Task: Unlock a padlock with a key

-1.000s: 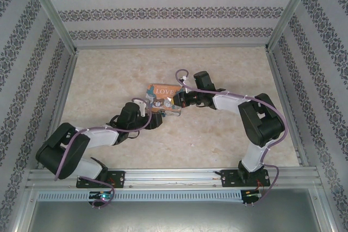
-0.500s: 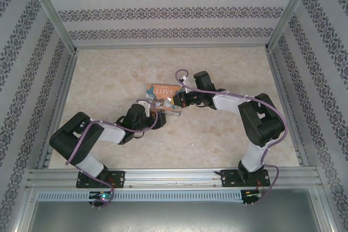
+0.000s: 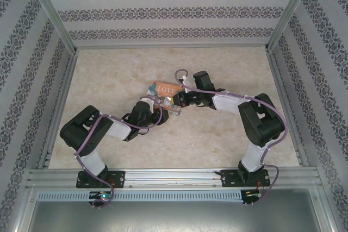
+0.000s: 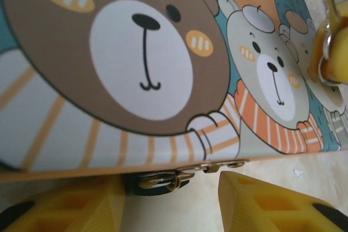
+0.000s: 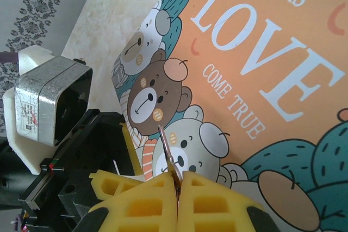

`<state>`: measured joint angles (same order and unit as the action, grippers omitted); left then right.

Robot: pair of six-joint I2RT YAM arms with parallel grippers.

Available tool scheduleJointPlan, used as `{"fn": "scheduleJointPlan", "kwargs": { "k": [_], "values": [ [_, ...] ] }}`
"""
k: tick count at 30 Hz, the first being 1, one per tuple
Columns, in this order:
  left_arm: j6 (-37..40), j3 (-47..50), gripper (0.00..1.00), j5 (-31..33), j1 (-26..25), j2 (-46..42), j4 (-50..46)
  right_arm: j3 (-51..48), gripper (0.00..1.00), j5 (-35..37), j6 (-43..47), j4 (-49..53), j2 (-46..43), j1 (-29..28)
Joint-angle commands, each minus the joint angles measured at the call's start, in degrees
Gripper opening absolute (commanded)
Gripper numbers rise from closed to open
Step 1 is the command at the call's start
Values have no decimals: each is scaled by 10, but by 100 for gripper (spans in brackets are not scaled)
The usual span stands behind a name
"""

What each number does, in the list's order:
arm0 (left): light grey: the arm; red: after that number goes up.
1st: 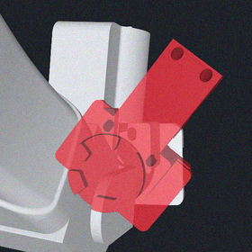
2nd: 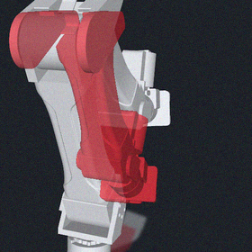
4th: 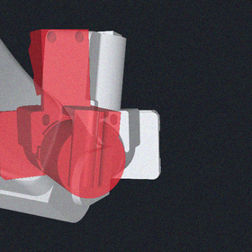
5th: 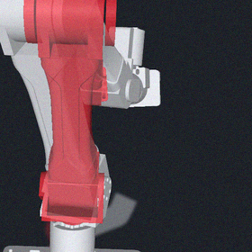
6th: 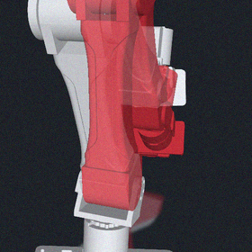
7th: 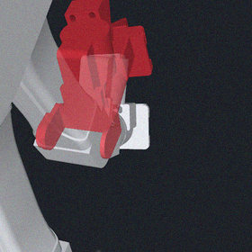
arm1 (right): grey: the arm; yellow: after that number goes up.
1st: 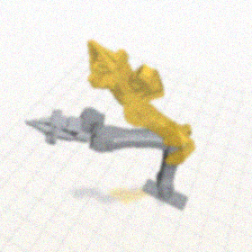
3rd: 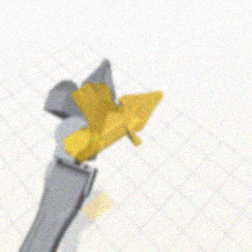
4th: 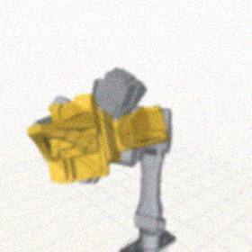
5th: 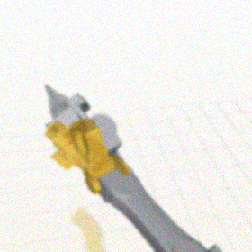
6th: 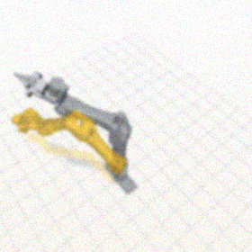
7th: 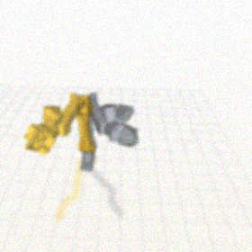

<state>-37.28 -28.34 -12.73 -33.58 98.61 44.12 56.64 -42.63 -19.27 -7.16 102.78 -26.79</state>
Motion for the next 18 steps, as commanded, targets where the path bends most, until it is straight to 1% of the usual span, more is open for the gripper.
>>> {"fn": "scheduleJointPlan", "kwargs": {
  "k": [1,9,12,18],
  "values": [
    [-23,-17,46,-4,-21,24,25,-9,0,31,8,54,15,-7],
    [-53,-20,40,33,-23,36,38,-9,0,31,8,55,13,-7],
    [-61,-23,38,39,-23,40,38,-9,0,31,7,55,12,-7],
    [-70,-33,32,45,-23,45,27,-9,0,33,6,56,7,-7]
  ]
}}
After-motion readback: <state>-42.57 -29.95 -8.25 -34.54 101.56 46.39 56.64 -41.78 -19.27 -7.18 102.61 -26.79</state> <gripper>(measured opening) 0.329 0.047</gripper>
